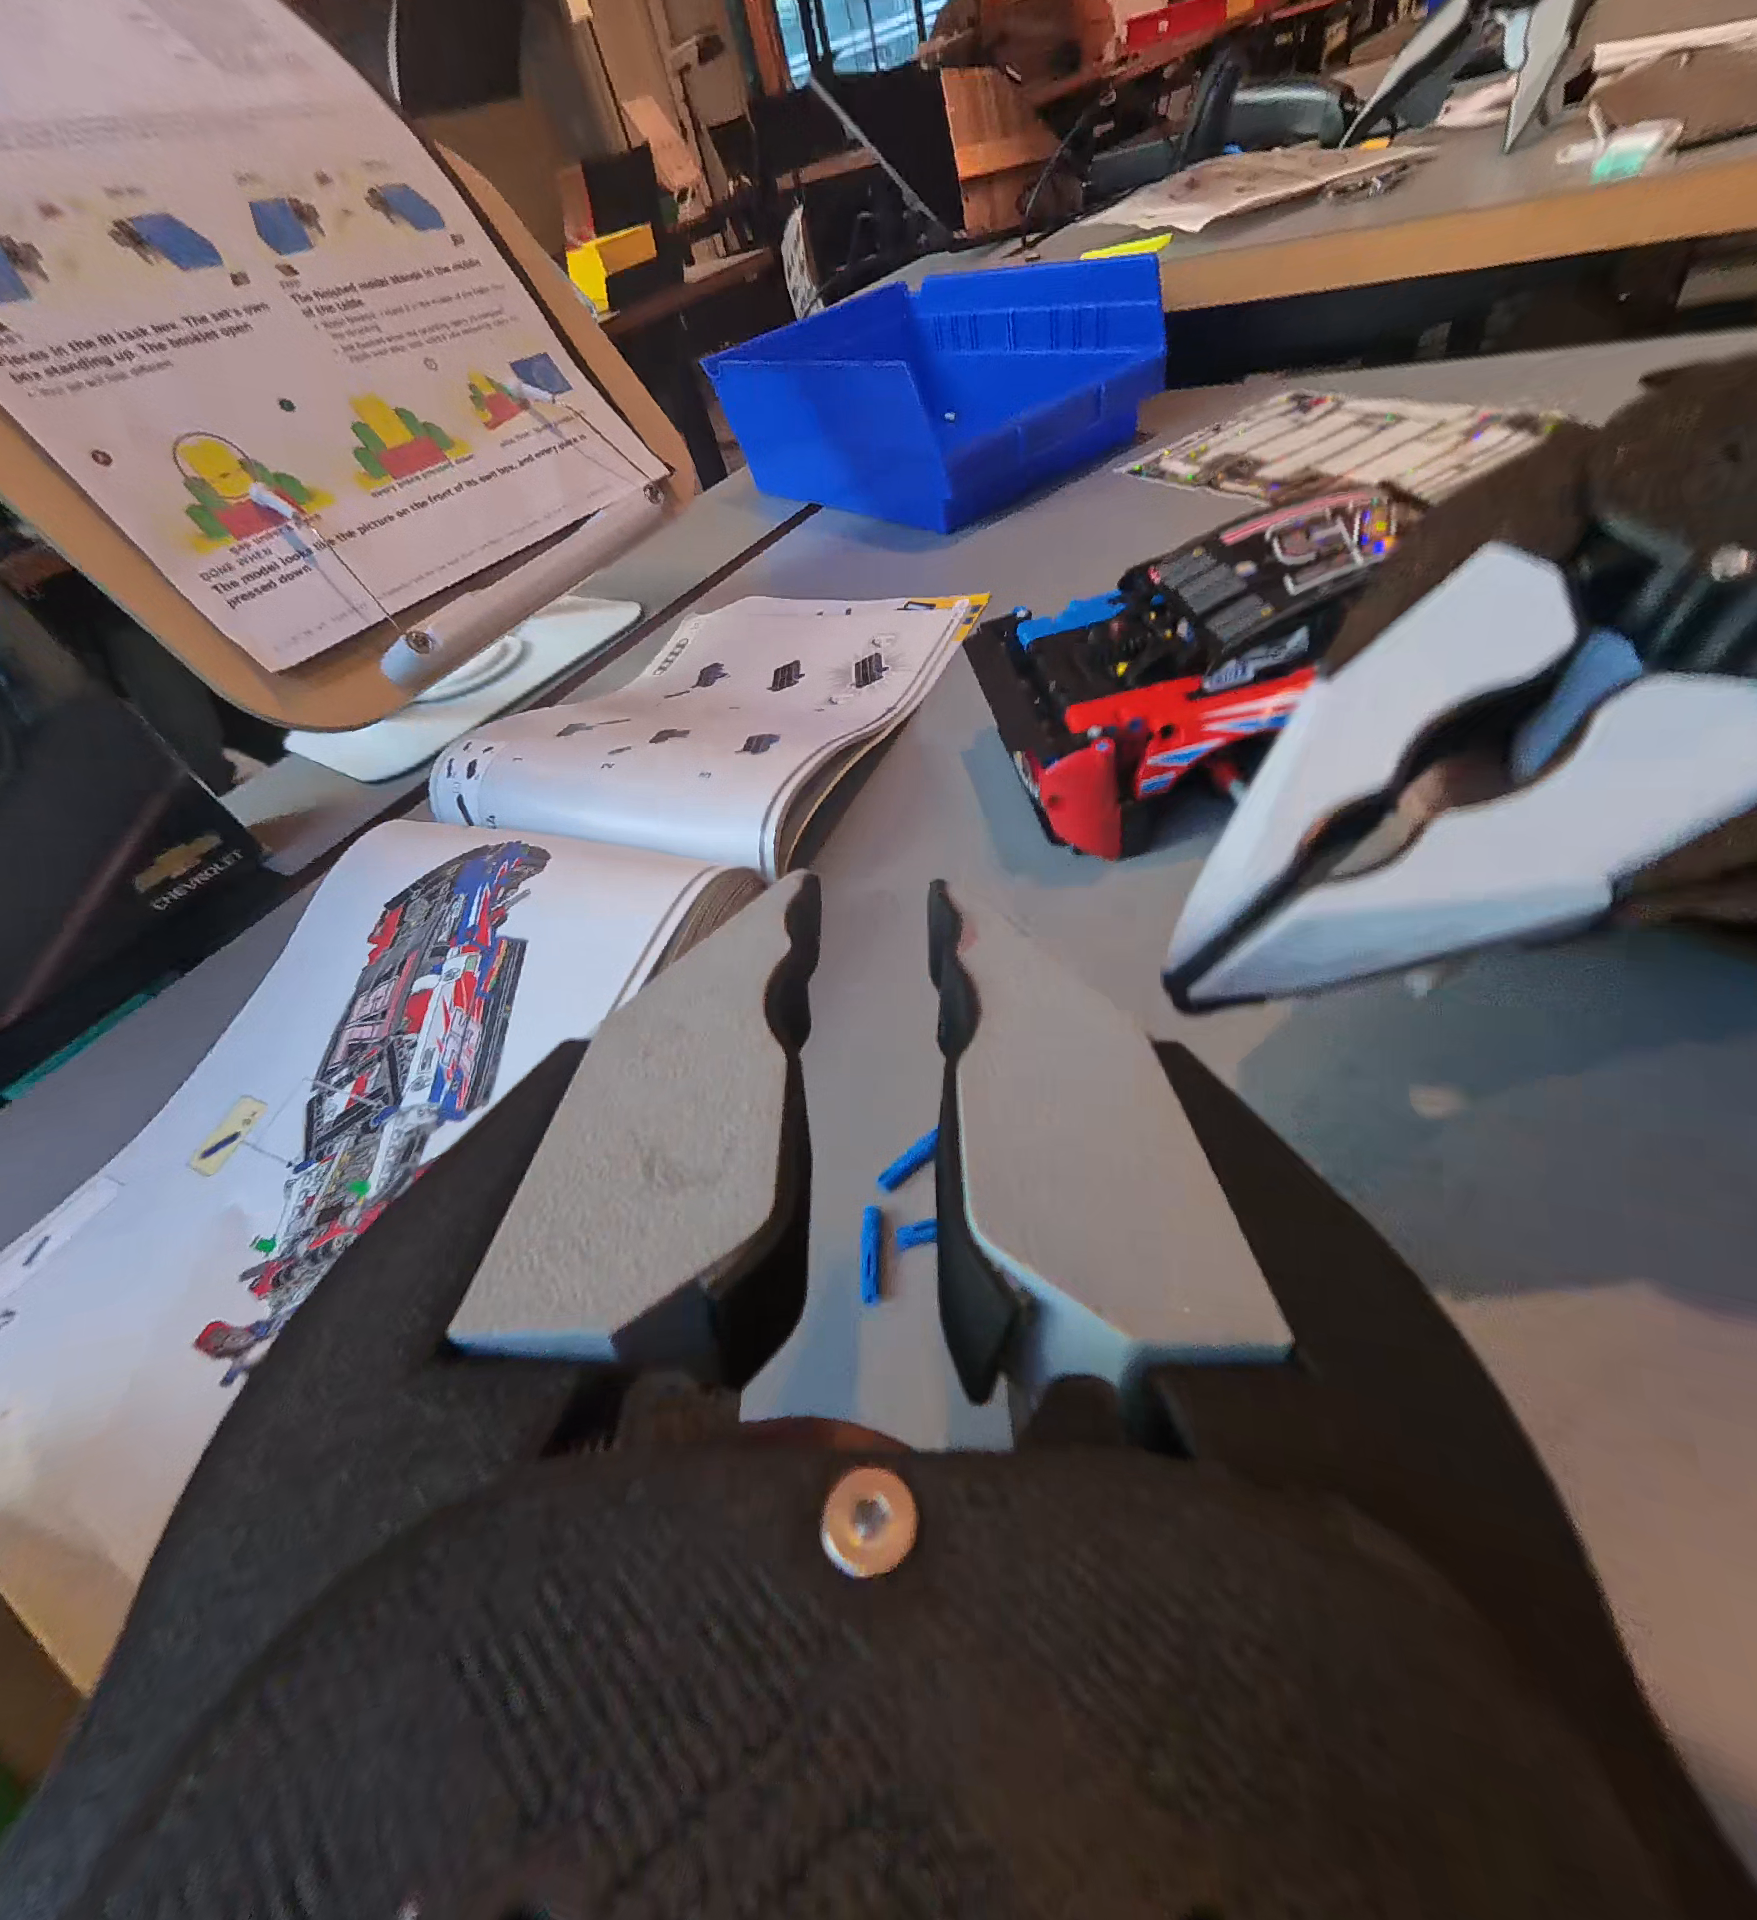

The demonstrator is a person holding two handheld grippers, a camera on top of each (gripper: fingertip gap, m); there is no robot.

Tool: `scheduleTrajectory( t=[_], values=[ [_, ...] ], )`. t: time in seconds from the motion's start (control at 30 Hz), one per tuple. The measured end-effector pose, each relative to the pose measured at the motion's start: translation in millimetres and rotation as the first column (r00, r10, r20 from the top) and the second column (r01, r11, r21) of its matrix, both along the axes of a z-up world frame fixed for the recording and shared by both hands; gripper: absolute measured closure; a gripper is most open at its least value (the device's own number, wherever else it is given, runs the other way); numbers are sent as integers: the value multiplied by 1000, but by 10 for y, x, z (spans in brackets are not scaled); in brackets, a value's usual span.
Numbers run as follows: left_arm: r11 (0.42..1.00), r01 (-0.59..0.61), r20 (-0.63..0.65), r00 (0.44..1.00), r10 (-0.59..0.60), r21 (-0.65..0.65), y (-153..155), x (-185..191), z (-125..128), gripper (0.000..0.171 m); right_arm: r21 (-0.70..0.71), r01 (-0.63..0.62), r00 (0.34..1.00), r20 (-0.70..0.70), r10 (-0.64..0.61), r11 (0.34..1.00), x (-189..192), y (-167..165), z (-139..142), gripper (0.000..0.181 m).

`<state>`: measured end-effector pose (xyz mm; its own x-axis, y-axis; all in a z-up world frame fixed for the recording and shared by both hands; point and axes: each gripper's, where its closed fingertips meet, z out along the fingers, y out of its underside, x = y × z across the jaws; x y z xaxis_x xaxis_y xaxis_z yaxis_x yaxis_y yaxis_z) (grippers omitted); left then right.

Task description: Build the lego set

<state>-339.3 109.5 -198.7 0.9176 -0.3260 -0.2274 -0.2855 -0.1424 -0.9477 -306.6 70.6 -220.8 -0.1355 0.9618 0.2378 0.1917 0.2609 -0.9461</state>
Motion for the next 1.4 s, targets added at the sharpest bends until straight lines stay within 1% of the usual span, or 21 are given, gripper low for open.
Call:
scheduleTrajectory(
  t=[0.07,0.1,0.2,0.23,0.33,0.53,0.63,0.7,0.77,0.83,0.87,0.93,0.97,1.0,1.07,1.1,1.13,1.17,1.27,1.33,1.4],
  values=[
    [1000,11,-47,999,-12,-6,-19,-39,-64,157,-1,4,1000,1,-4,1000,-17,15,-1,181],
    [1000,7,-40,999,-7,-13,-5,-57,-68,155,-4,4,1000,0,-4,1000,-32,22,1,181],
    [998,56,55,997,-54,-43,-40,19,-40,150,-24,-6,1000,-3,6,1000,-95,32,10,181],
    [998,47,66,997,-45,-36,-51,3,-18,151,-31,-13,1000,-2,13,999,-116,30,11,181],
    [999,-39,43,998,40,-21,-34,-184,21,153,-47,-25,1000,-2,25,999,-149,30,14,181],
    [988,-153,126,980,155,-26,-8,-515,64,156,-70,-41,999,-28,39,997,-122,30,55,181],
    [995,-98,195,976,95,4,-37,-446,149,156,-70,-47,998,-47,44,996,-102,23,79,181],
    [997,-79,203,976,76,10,-38,-393,143,155,-72,-47,998,-55,43,996,-92,25,91,181],
    [1000,-13,209,978,9,18,-56,-252,146,150,-78,-45,997,-60,40,996,-85,31,99,181],
    [998,53,180,982,-60,42,-97,-85,161,150,-91,-42,997,-64,36,995,-76,42,108,181],
    [997,66,155,985,-73,48,-112,-17,152,151,-97,-39,997,-69,32,994,-69,50,117,181],
    [997,52,115,992,-58,53,-123,71,107,156,-107,-31,997,-79,23,994,-62,70,135,181],
    [999,38,98,994,-41,39,-124,98,52,158,-110,-28,997,-79,19,994,-64,77,135,181],
    [1000,-6,67,998,6,3,-114,67,-24,161,-111,-25,997,-73,17,993,-70,82,128,181],
    [989,-131,-56,990,127,-67,-137,-141,-84,163,-105,-20,998,-60,14,994,-85,81,108,181],
    [979,-193,-113,976,185,-68,-182,-293,-22,170,-99,-20,998,-57,15,995,-87,75,103,181],
    [966,-252,-150,959,241,-60,-243,-454,68,171,-91,-21,998,-59,16,996,-86,66,103,181],
    [949,-299,-175,944,280,-95,-318,-600,111,171,-86,-25,998,-62,19,996,-82,55,106,181],
    [897,-373,-172,925,339,-237,-550,-893,113,171,-92,-46,997,-61,40,995,-82,9,106,181],
    [830,-466,-247,881,403,-306,-704,-1141,-23,171,-100,-53,997,-64,47,994,-81,-4,111,181],
    [760,-534,-318,841,437,-371,-907,-1301,-195,171,-107,-54,996,-69,47,993,-73,-4,122,181]
  ],
)
